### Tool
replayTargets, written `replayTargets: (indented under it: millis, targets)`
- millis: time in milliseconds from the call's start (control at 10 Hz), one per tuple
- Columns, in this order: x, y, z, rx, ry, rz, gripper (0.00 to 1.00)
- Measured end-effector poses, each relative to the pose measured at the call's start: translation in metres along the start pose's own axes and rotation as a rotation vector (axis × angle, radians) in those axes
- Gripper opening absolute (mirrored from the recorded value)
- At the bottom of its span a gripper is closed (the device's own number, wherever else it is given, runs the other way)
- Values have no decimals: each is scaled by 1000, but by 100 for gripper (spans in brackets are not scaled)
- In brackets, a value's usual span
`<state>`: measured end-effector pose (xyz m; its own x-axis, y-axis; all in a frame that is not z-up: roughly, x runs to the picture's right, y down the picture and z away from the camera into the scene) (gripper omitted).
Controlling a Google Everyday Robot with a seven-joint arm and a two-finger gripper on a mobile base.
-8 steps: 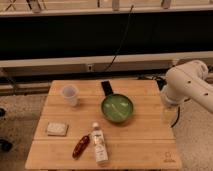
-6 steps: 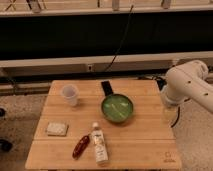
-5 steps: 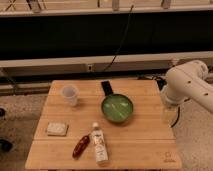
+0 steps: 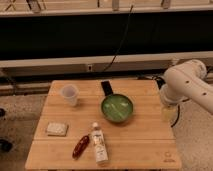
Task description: Pick up the ceramic cup
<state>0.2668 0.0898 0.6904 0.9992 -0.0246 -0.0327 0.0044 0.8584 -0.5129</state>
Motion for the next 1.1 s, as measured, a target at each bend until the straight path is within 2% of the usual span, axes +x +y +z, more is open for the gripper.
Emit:
replayTargets:
  millis: [200, 700, 900, 1100]
  targets:
    - [-34, -19, -3, 30, 13, -74, 80]
    - [-82, -49, -12, 86, 53, -230, 80]
    - [-113, -65, -16, 113, 77, -299, 80]
    - [-124, -72, -17, 125, 102, -346, 80]
